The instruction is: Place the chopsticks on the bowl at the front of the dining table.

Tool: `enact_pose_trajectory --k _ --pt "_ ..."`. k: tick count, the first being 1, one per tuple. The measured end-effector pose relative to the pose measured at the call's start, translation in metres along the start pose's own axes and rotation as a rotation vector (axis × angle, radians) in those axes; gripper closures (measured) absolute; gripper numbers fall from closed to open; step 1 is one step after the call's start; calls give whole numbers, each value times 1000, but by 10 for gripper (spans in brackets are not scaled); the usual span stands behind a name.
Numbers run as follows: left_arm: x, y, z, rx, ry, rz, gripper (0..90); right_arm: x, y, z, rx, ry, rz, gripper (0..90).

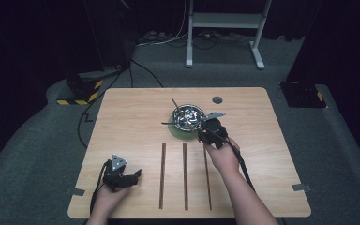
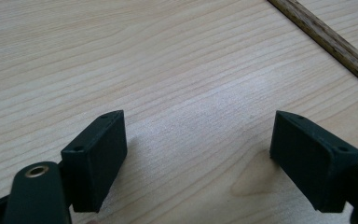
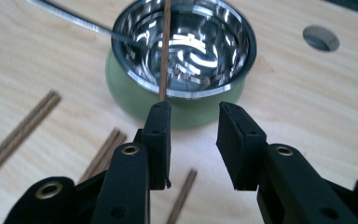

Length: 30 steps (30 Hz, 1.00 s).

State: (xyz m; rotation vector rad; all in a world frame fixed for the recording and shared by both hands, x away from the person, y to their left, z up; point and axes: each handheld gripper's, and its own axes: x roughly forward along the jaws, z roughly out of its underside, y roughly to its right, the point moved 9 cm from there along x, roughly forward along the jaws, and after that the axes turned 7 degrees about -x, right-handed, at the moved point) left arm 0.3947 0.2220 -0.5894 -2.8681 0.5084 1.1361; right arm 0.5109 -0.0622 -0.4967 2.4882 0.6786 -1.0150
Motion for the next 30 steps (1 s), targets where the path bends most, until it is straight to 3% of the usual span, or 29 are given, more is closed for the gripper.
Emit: enact_pose_trajectory --k 9,17,23,30 --pt "0 0 0 6 -5 -1 187 -7 -10 46 12 -5 -14 617" --pt "0 0 0 6 -5 -1 188 -1 -21 86 51 -70 -42 607" --pt "0 0 0 6 -5 -1 187 0 -30 96 53 -90 -56 582" --pt "0 0 0 6 -5 0 188 2 -38 106 56 -106 -38 575"
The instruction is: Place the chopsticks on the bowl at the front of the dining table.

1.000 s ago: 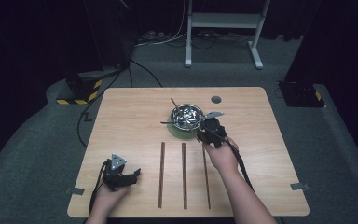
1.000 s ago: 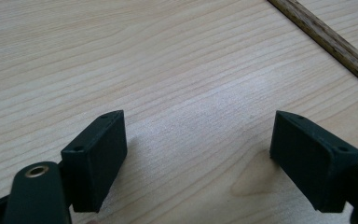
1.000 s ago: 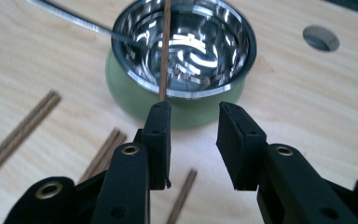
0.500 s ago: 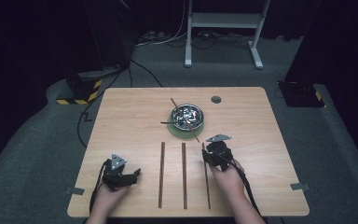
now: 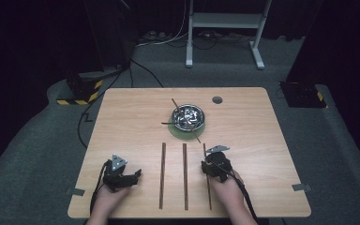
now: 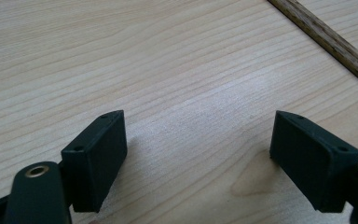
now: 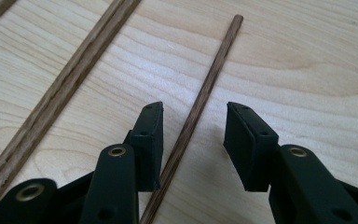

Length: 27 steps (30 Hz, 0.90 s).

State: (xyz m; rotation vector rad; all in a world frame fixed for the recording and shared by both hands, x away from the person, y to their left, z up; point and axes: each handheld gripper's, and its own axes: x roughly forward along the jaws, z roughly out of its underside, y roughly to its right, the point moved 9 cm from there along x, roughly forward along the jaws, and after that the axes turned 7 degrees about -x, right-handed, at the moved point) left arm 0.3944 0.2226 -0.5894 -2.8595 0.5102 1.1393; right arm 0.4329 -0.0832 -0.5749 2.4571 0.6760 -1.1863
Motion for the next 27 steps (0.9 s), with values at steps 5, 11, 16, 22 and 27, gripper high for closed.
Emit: enact_pose_trajectory --k 5,11,16,22,27 --pt "0 0 0 -7 6 1 188 0 -2 4 -4 -11 1 649" --pt "0 0 0 -6 5 1 188 -2 0 7 -7 -18 0 744" --pt "0 0 0 -6 5 1 188 -3 8 8 -34 -28 14 784" --pt "0 0 0 -6 4 1 188 2 27 5 -19 -26 42 835" --pt "0 0 0 -7 5 0 188 7 40 0 27 -27 39 836"
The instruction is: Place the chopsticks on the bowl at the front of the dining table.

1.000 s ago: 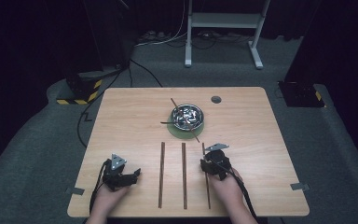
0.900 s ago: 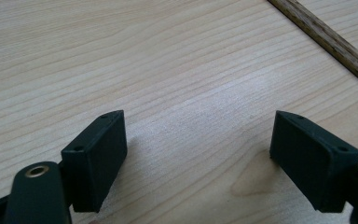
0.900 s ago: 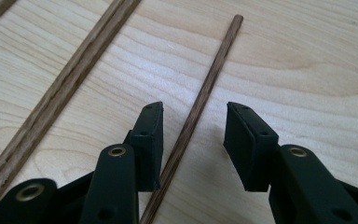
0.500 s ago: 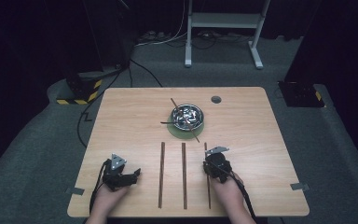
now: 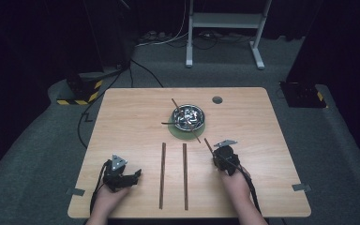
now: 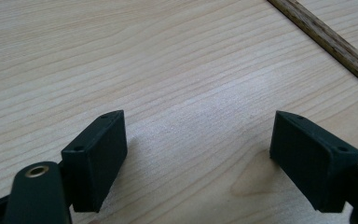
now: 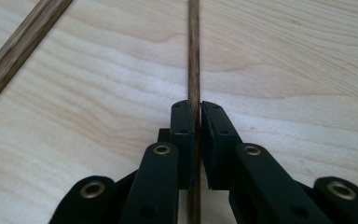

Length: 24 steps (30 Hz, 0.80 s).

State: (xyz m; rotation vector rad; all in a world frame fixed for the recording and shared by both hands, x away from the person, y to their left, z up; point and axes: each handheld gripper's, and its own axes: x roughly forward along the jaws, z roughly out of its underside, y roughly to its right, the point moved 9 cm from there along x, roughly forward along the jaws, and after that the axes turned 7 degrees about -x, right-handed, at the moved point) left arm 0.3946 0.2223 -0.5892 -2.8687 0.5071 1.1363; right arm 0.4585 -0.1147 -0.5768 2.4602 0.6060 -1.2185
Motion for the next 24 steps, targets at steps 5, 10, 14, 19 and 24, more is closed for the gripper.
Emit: enact_pose_trajectory --k 5,10,14,19,24 --pt "0 0 0 1 -1 0 188 1 7 -2 37 -1 -20 734" --pt "0 0 0 1 0 0 188 -5 7 1 26 2 -23 702" --pt "0 0 0 1 -1 0 188 -8 2 3 8 -10 -33 668" --pt "0 0 0 1 0 0 188 -7 1 6 -5 -23 -26 707" --pt "0 0 0 0 -1 1 188 -5 1 6 -13 -20 -34 773"
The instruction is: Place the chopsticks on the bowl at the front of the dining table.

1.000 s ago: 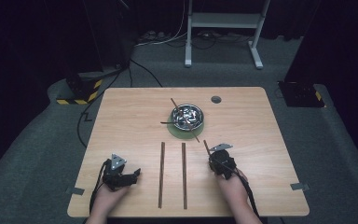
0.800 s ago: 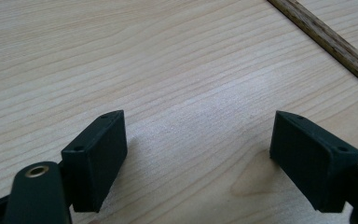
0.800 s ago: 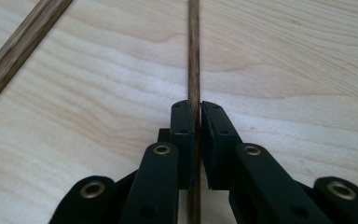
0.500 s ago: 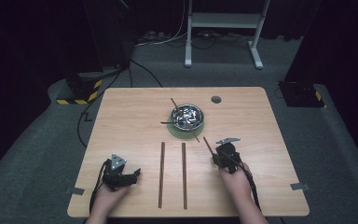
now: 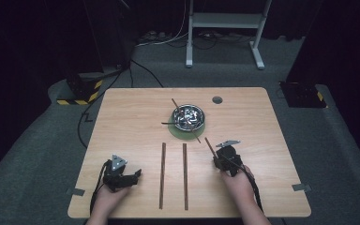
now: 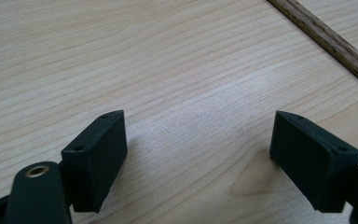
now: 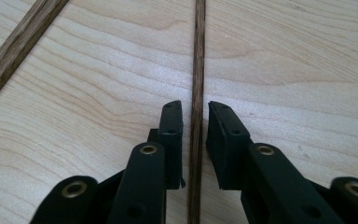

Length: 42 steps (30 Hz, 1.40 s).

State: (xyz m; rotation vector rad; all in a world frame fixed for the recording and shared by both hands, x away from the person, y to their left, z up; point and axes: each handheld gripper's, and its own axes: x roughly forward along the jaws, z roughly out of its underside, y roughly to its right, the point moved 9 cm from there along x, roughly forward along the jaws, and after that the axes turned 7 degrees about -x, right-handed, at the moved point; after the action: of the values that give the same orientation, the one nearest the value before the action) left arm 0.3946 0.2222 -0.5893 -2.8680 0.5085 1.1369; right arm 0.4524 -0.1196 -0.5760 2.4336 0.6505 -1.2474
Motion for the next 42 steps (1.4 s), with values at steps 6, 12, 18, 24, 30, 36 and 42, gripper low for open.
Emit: enact_pose_trajectory --k 6,12,18,24,30,36,42 --pt "0 0 0 0 0 -1 188 0 -1 0 -25 -5 14 829" --pt "0 0 0 1 1 -1 188 0 -2 -1 -35 -7 26 840" --pt "0 0 0 1 1 -2 188 -3 -4 -7 -58 3 33 842" --pt "0 0 0 -1 1 -2 191 -20 -4 -24 -57 48 38 842" --pt "0 0 0 -2 2 -1 191 -32 2 -41 -58 74 43 842" --pt "0 0 0 2 1 -5 191 -37 2 -68 -76 99 45 844" --pt "0 0 0 -1 2 -5 191 -28 0 -95 -85 103 49 844"
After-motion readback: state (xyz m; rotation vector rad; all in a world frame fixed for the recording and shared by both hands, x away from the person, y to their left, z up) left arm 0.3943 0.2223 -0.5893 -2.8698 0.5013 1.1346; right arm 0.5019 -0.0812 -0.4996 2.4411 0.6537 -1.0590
